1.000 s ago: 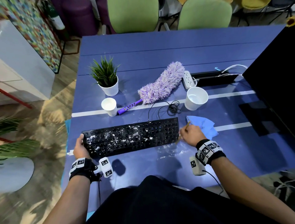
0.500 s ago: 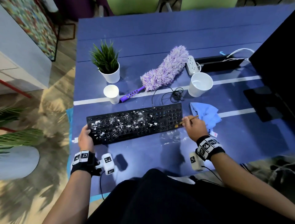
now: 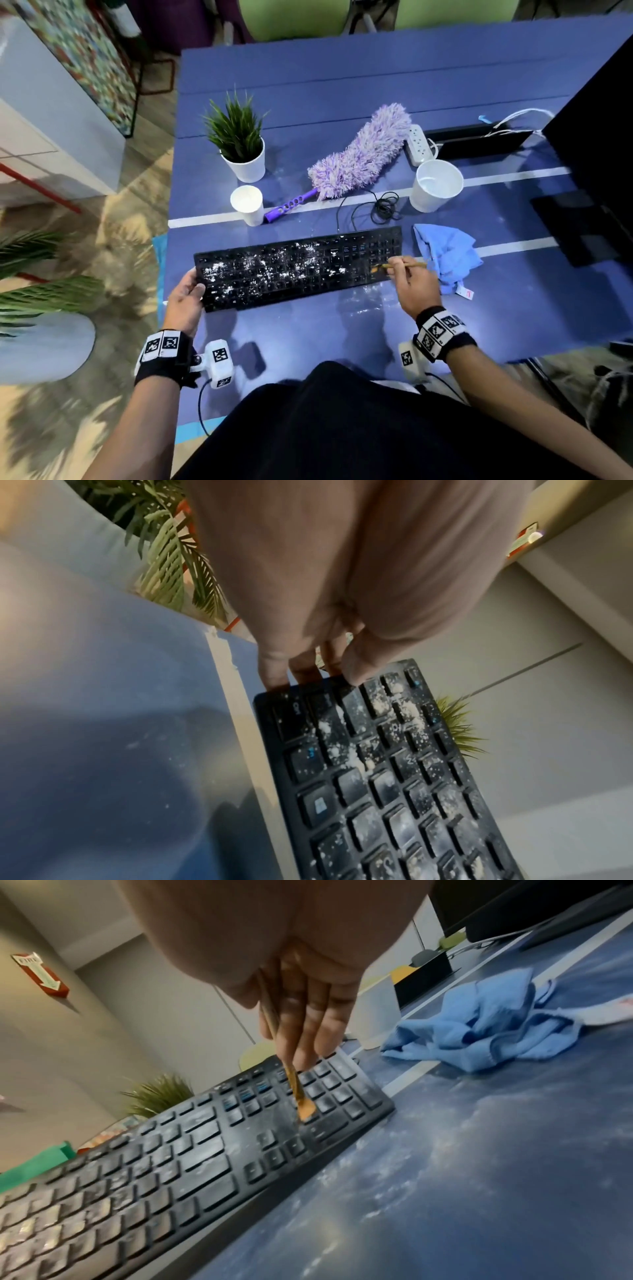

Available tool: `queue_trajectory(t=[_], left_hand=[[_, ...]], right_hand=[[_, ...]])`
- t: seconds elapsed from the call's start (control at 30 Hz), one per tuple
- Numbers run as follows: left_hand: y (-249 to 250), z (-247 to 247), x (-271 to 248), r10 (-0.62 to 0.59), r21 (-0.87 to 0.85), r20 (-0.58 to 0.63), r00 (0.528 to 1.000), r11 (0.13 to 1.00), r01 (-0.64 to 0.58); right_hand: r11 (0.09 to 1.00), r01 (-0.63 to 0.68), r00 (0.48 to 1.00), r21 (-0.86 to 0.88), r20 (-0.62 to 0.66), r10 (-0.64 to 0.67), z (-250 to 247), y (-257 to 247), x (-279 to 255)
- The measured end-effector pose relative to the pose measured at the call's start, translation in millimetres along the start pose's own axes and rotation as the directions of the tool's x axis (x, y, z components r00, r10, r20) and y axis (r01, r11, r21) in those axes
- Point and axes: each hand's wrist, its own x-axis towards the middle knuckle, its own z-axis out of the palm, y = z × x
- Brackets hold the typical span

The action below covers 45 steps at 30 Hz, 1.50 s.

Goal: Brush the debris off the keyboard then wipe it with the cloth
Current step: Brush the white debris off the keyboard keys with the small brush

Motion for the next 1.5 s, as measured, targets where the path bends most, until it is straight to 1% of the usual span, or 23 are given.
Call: queue_trajectory(t=[0.07, 0.13, 0.17, 0.27, 0.3, 0.37, 0.4, 0.43, 0.5, 0.57, 0.6, 0.67, 0.7, 0.8, 0.9, 0.93, 1.03, 1.07, 1.13, 1.2, 1.3, 1.43, 1.5], left_hand=[[-1, -1, -3, -0.005, -0.008, -0.010, 1.000, 1.000, 0.005], [-2, 0, -3, -0.004, -0.001, -0.001, 1.000, 1.000, 0.004], [-4, -1, -4, -0.012, 0.008, -0.007, 1.000, 1.000, 0.012], [-4, -1, -3, -0.017, 0.054, 0.001, 1.000, 0.998, 0.017], [-3, -1, -4, -0.012, 0.061, 0.001, 1.000, 0.998, 0.012], [-5, -3, -4, -0.027, 0.071, 0.001, 1.000, 0.997, 0.026], [-6, -2, -5, -0.035, 0.076, 0.000, 0.999, 0.996, 0.035], [-6, -1, -7, -0.040, 0.076, -0.009, 0.999, 0.996, 0.040], [-1, 4, -11, -0.045, 0.035, -0.034, 0.998, 0.998, 0.046], [3, 8, -14, -0.042, 0.006, -0.044, 0.998, 0.999, 0.042], [3, 10, -14, -0.040, 0.000, -0.051, 0.998, 0.999, 0.040], [3, 12, -14, -0.045, -0.009, -0.064, 0.997, 0.999, 0.045], [2, 12, -14, -0.048, -0.013, -0.074, 0.996, 0.999, 0.047], [-1, 9, -15, -0.047, -0.032, -0.080, 0.996, 0.998, 0.045], [-4, 5, -15, -0.053, -0.015, -0.068, 0.996, 0.999, 0.052], [-3, 5, -15, -0.054, -0.009, -0.061, 0.997, 0.999, 0.053], [0, 6, -16, -0.044, 0.002, -0.056, 0.997, 0.999, 0.044], [1, 5, -15, -0.040, 0.004, -0.051, 0.998, 0.999, 0.040], [-1, 4, -15, -0.041, 0.018, -0.046, 0.998, 0.999, 0.042], [-2, 3, -14, -0.042, 0.021, -0.042, 0.998, 0.999, 0.043], [-4, 3, -16, -0.055, -0.006, -0.065, 0.996, 0.998, 0.055], [-4, 5, -15, -0.046, -0.004, -0.078, 0.996, 0.999, 0.045], [-5, 6, -16, -0.051, -0.020, -0.079, 0.996, 0.999, 0.050]], right_hand=[[0.999, 0.027, 0.999, 0.027, 0.023, -0.027, 9, -1, -6], [1.000, 0.000, 0.992, -0.017, 0.127, 0.002, 15, -5, -12], [0.999, 0.007, 0.990, -0.039, 0.142, -0.001, 17, -7, -15], [1.000, 0.020, 1.000, 0.012, 0.015, -0.021, 22, -6, -16], [1.000, -0.015, 1.000, -0.001, 0.013, 0.015, 23, -7, -14], [0.993, -0.091, 0.994, -0.072, 0.060, 0.096, 26, -7, -11], [0.992, -0.094, 0.994, -0.087, 0.054, 0.099, 25, -8, -10], [0.993, -0.080, 0.996, -0.081, 0.026, 0.082, 22, -11, -10], [1.000, 0.026, 0.999, -0.004, -0.036, -0.026, 17, -21, -13], [0.994, 0.089, 0.996, 0.069, -0.014, -0.088, 17, -31, -12], [0.994, 0.089, 0.995, 0.063, 0.040, -0.092, 18, -32, -10], [0.997, 0.073, 0.985, -0.024, 0.161, -0.068, 22, -32, -7], [0.995, 0.073, 0.984, -0.061, 0.170, -0.062, 22, -32, -6], [0.995, 0.097, 0.993, -0.036, 0.074, -0.094, 23, -31, -7], [0.996, 0.022, 0.989, -0.086, 0.146, -0.010, 26, -28, -6], [0.995, 0.014, 0.990, -0.098, 0.144, 0.000, 27, -28, -7], [0.994, 0.080, 0.996, -0.069, 0.046, -0.077, 25, -31, -12], [0.993, 0.096, 0.995, -0.074, 0.045, -0.092, 26, -31, -13], [0.993, 0.066, 0.994, -0.099, 0.091, -0.057, 27, -31, -13], [0.997, 0.048, 0.992, -0.062, 0.117, -0.040, 26, -32, -12], [0.996, 0.090, 0.992, -0.021, 0.091, -0.087, 23, -36, -16], [0.987, 0.147, 0.967, -0.065, 0.218, -0.130, 28, -39, -23], [0.987, 0.154, 0.977, -0.043, 0.157, -0.146, 29, -40, -25]])
